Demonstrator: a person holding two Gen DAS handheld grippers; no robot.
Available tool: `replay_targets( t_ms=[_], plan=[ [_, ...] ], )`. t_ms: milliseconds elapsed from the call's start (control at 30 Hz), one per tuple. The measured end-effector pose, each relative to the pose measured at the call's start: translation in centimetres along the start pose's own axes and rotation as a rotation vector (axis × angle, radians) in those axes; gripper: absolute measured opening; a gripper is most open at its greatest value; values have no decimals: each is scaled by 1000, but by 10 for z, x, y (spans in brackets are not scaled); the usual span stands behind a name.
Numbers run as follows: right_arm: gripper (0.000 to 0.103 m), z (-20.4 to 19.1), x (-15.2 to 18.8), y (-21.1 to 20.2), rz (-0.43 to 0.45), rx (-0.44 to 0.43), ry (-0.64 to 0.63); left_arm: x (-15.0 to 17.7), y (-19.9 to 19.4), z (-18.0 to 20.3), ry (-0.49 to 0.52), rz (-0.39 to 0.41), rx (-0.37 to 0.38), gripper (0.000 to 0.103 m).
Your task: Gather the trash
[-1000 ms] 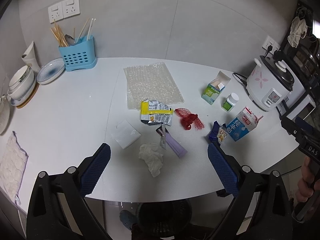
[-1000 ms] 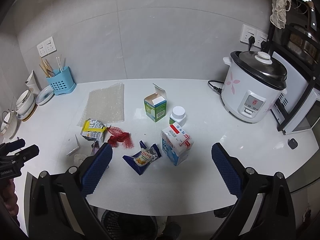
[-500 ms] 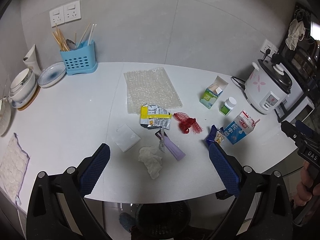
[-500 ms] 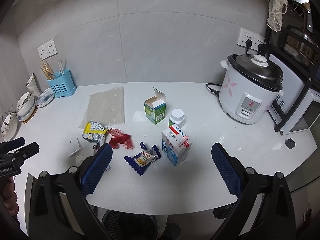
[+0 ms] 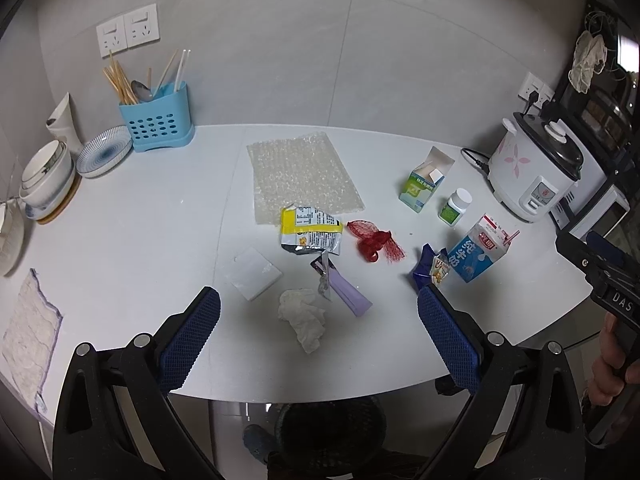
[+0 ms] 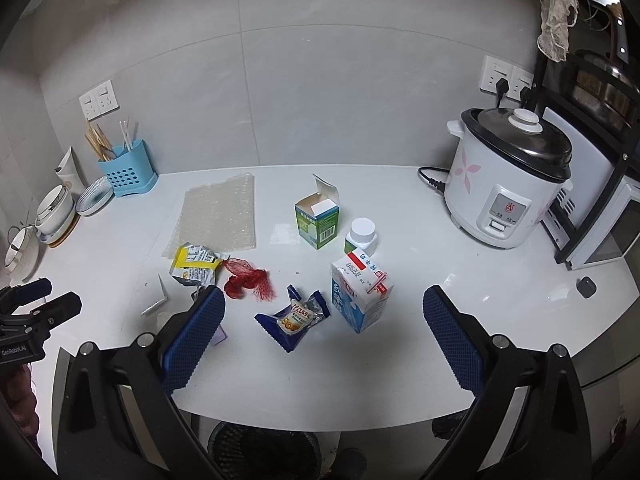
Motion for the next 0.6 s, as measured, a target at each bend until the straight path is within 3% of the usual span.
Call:
replay_targets(
  t_ms=[367,600],
  plan=[
    [95,4,-3,5,-5,5,6,3,6,-4,-12,-14,-3,97],
    [95,7,-4,34,-16,-32,-6,7,41,-12,-34,-53,6,97]
  ],
)
Point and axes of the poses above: each gripper's, at about its wrist camera, not at the fingertips, and y roughly the way its jaws point, z to its right, x to its underside, the point moved 8 cm from there along y, roughly the way its jaws point, and after that the axes turned 13 degrees about -z, right-handed, at the moved point
